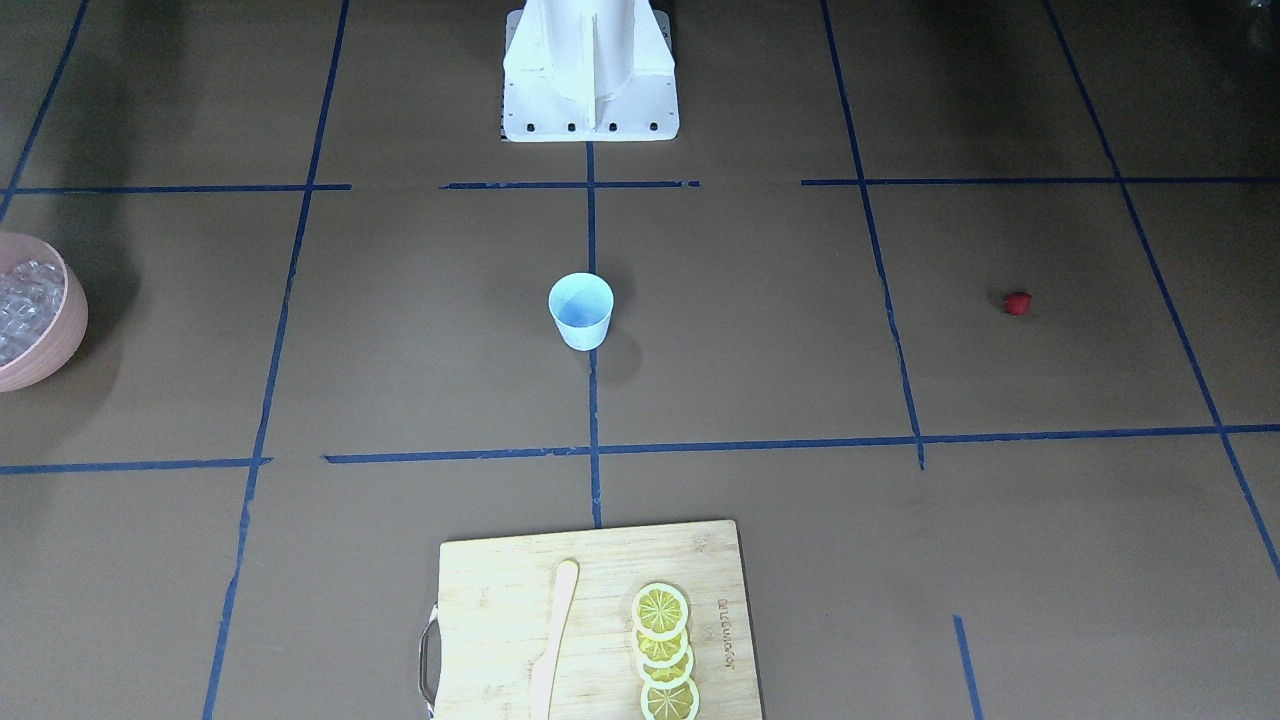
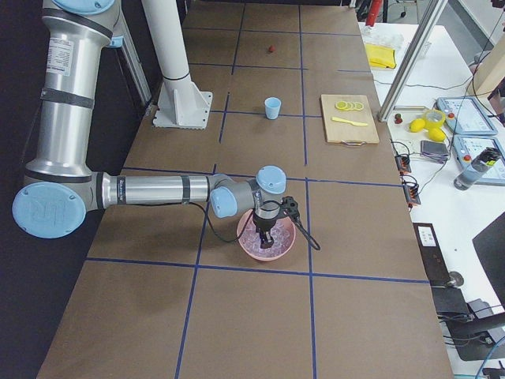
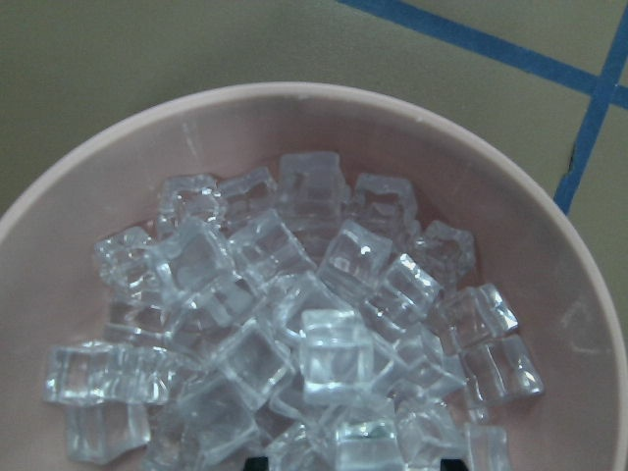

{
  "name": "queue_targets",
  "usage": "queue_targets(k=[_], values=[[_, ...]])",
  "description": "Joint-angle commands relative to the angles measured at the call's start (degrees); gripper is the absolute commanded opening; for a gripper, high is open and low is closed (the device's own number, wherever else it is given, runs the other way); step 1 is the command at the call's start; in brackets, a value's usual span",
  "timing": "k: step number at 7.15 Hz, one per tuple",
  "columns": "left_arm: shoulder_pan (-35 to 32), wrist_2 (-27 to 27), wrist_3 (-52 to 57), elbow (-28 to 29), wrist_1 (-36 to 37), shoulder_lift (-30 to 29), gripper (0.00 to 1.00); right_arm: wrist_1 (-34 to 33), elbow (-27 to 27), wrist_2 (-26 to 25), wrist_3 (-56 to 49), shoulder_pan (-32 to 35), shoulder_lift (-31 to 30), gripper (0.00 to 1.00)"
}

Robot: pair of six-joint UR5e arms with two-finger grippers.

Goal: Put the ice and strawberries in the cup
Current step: 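Lower the right gripper into the bowl and grasp another ice cube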

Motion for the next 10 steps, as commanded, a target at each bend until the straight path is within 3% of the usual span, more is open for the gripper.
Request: queue_targets(k=[1, 4, 8, 10], values=[[0.00, 0.00, -0.01, -0.02, 0.00, 0.00, 1.00, 0.00, -0.31, -0.19, -0.09, 0.00, 0.02, 0.35], [0.00, 0.00, 0.08, -0.10, 0.00, 0.00, 1.00, 0.00, -0.66, -0.19, -3.06, 0.00, 0.02, 0.02], [0.00, 0.00, -0.01, -0.10, 0.09, 0.00, 1.00, -0.70, 8.46, 0.69, -2.64, 3.16, -1.73, 0.00], [0.00, 0.00, -0.01, -0.10, 0.09, 0.00, 1.00, -3.50, 15.30, 0.77, 3.82, 2.81, -2.01, 0.00]])
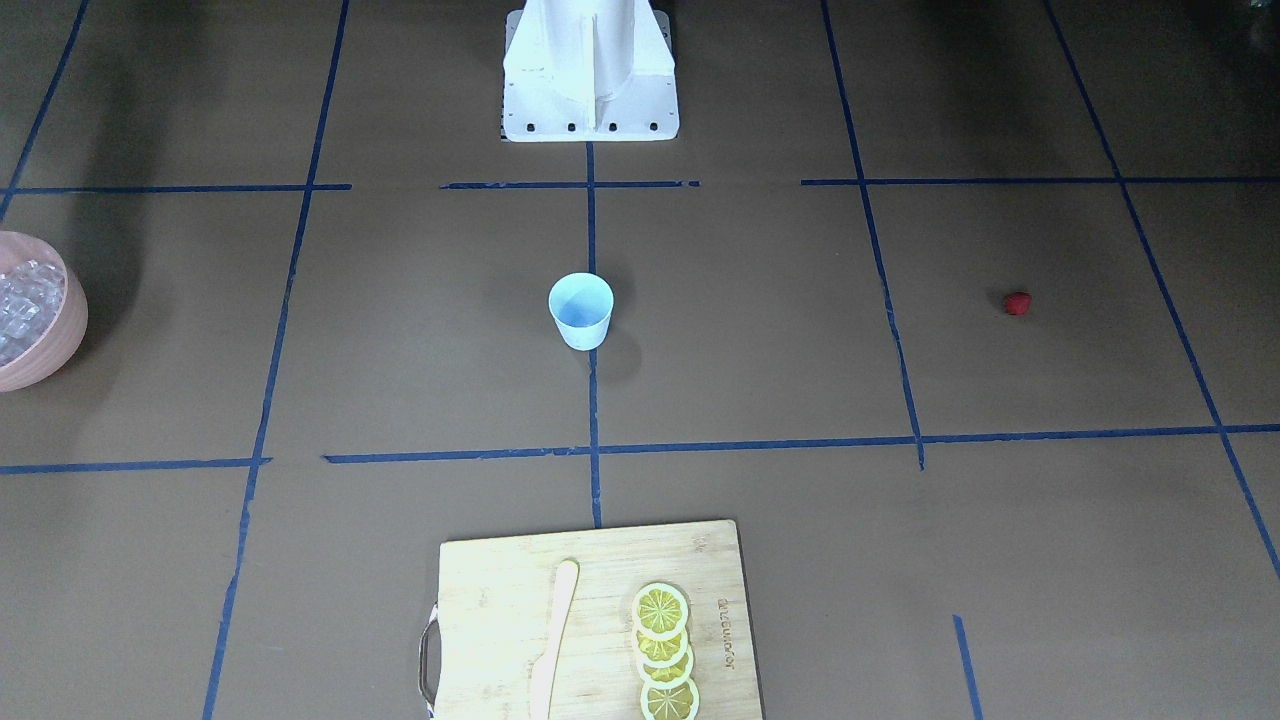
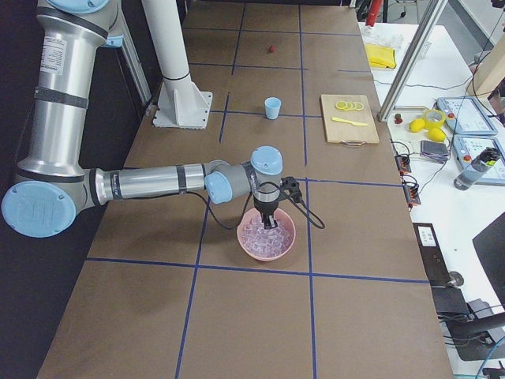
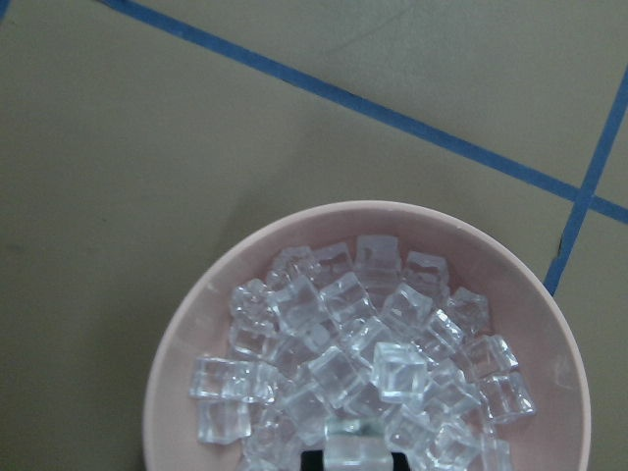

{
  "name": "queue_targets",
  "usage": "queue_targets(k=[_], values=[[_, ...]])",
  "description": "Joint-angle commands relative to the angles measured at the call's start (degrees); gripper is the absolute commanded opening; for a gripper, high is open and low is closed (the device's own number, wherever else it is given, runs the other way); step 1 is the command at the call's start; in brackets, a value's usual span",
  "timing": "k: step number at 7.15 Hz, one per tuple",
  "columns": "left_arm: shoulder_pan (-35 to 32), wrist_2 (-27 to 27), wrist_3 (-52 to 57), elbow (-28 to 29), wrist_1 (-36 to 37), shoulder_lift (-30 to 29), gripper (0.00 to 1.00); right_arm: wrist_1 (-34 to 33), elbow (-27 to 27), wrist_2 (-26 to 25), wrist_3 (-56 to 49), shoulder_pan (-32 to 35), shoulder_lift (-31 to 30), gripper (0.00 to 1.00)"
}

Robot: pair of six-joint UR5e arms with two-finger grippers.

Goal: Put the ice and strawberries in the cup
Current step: 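Lower the right gripper into the bowl and grasp another ice cube, then carry the ice cube with the right gripper over the cup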

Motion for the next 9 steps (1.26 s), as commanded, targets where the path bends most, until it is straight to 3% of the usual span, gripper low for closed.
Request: queue_targets(k=[1, 2, 4, 7, 9], values=[[0.00, 0.00, -0.01, 0.00, 0.01, 0.00, 1.00, -2.40, 6.64, 1.30, 9.53, -1.51, 0.30, 0.00], [0.00, 0.00, -0.01, 0.00, 0.01, 0.00, 1.00, -2.40, 7.80, 2.97, 16.98, -3.36, 2.74, 0.00], [0.00, 0.00, -0.01, 0.00, 0.01, 0.00, 1.00, -2.32, 9.04, 1.33, 37.09, -11.42, 10.36, 0.00], [0.09, -0.09, -0.01, 0.00, 0.10, 0.00, 1.00, -3.45, 7.65, -7.36, 57.23, -26.61, 23.10, 0.00], [0.17, -0.17, 0.08, 0.09, 0.10, 0.00, 1.00, -13.42, 1.52, -15.26, 64.74, -34.80, 39.94, 0.00]])
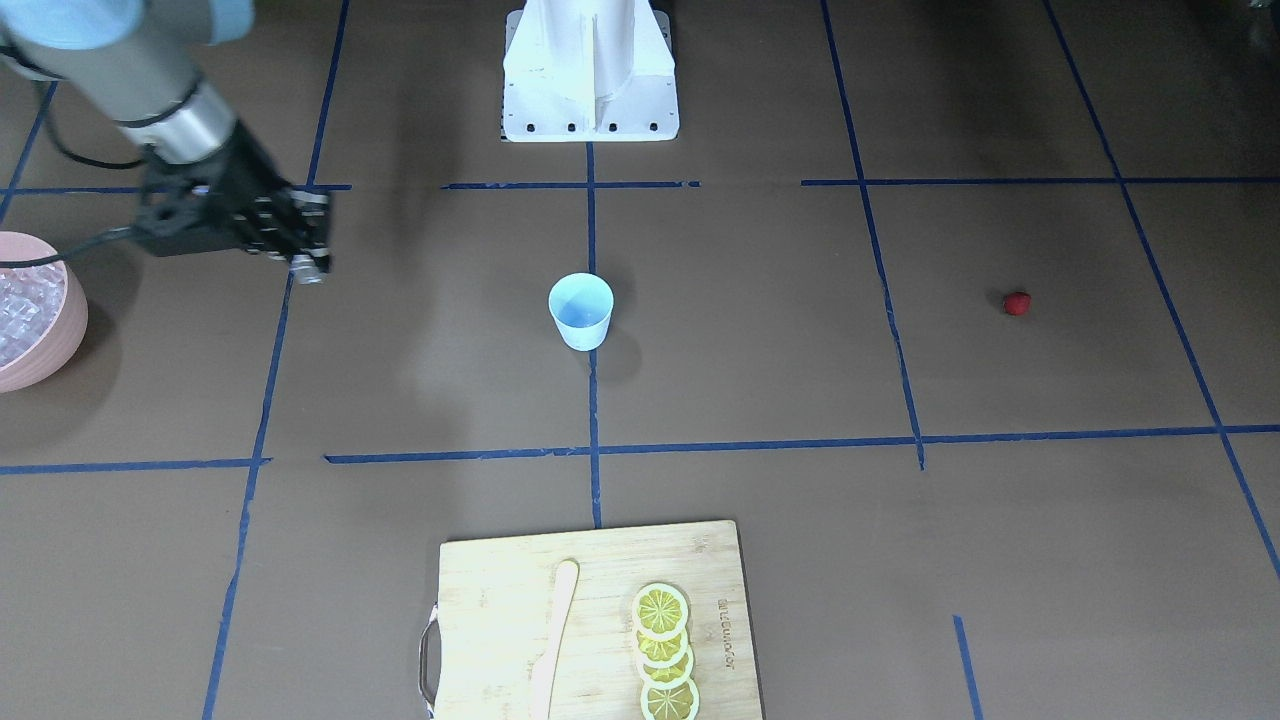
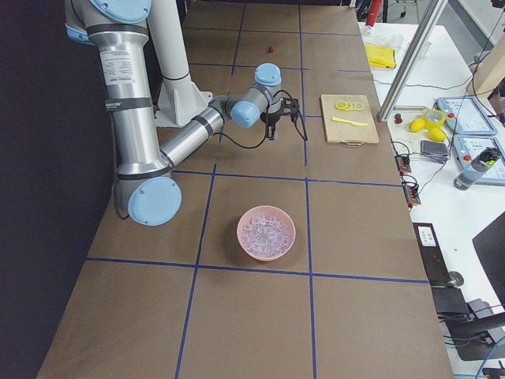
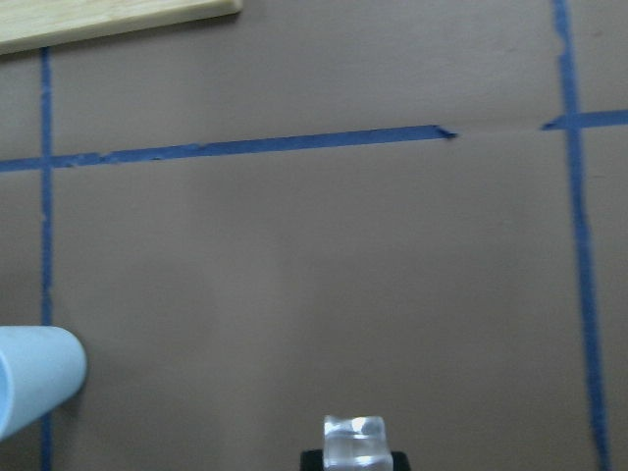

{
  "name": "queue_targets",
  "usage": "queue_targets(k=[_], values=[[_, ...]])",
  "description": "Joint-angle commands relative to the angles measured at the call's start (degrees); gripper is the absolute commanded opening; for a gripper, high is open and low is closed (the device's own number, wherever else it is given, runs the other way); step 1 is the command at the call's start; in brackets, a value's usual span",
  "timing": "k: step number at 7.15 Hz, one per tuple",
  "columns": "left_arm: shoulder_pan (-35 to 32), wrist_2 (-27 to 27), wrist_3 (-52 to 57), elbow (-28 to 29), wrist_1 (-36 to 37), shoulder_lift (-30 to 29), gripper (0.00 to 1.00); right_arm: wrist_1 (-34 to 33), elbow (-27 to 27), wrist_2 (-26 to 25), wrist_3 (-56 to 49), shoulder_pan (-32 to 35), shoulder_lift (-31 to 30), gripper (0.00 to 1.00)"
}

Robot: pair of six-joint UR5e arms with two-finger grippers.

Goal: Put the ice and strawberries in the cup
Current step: 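Carry the ice cube with the right gripper over the cup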

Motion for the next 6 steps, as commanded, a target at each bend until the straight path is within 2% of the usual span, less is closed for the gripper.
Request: queue_targets(k=[1, 2, 3, 4, 6], values=[[0.04, -0.91, 0.03, 0.07, -0.09, 0.00, 1.00, -5.69, -8.55, -6.32, 12.56, -7.77, 15.89, 0.00], [0.13, -1.27, 0.03, 0.24, 0.00, 0.00, 1.00, -5.77, -12.59, -7.82, 15.85, -9.88, 20.38, 0.00], [0.56, -1.27, -0.05, 0.25, 0.00, 0.00, 1.00, -5.68, -16.03, -11.66, 18.15, -12.17, 23.99, 0.04], [0.57, -1.27, -0.05, 0.33, 0.00, 0.00, 1.00, -5.25, -16.85, -12.66, 19.82, -13.06, 24.46, 0.27], [0.65, -1.27, -0.05, 0.25, 0.00, 0.00, 1.00, -3.58, -18.08, -12.76, 19.93, -13.16, 24.56, 0.29]])
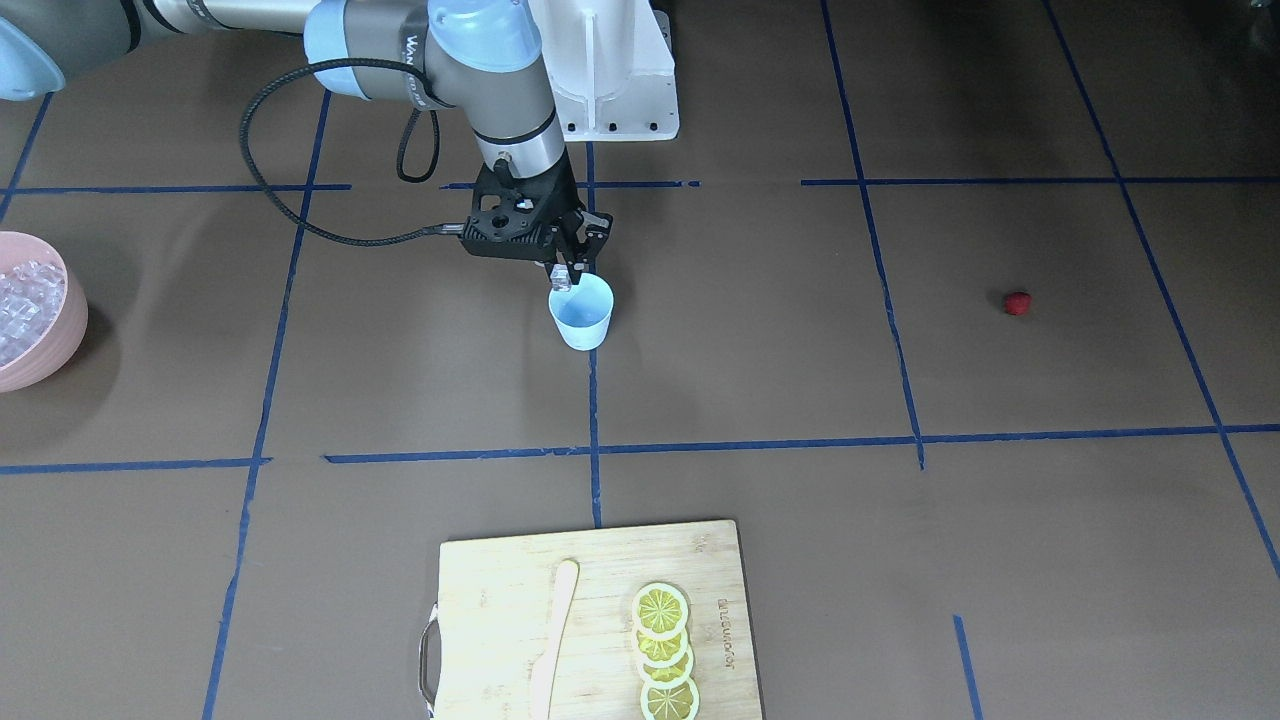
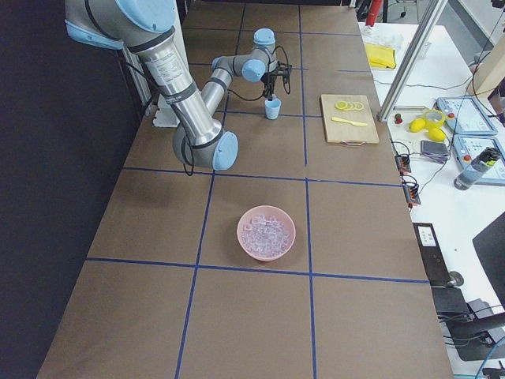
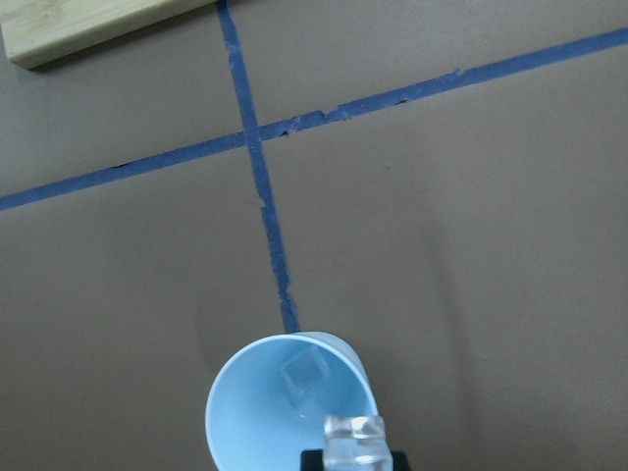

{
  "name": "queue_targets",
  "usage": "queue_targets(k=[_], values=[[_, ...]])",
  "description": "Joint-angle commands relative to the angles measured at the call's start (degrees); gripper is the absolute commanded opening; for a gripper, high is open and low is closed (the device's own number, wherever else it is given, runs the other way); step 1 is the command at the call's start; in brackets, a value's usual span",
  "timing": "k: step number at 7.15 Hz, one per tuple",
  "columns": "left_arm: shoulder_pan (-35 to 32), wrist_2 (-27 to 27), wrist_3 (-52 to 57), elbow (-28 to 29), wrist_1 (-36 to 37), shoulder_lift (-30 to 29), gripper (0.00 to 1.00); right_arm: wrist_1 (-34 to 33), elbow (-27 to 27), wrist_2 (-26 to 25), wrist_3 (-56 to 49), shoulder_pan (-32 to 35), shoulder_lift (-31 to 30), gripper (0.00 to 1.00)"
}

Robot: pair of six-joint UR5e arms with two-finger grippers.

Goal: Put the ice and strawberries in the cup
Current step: 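Carry the ice cube with the right gripper over the cup, then open the right gripper to drop the ice cube into the cup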

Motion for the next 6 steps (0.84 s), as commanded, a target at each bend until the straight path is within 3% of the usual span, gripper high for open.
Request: queue_targets(k=[1, 3, 6], values=[[-0.04, -0.01, 0.00, -0.05, -0.09, 0.00, 1.00, 0.60, -1.06, -0.56, 0.32, -0.23, 0.33, 0.53], [-0.04, -0.01, -0.09, -0.31, -0.17, 0.00, 1.00, 0.60, -1.59, -0.56, 0.49, -0.23, 0.33, 0.65], [0.05, -0.01, -0.09, -0.23, -0.17, 0.00, 1.00, 0.25, -0.36, 0.14, 0.23, 1.51, -0.11, 0.67]])
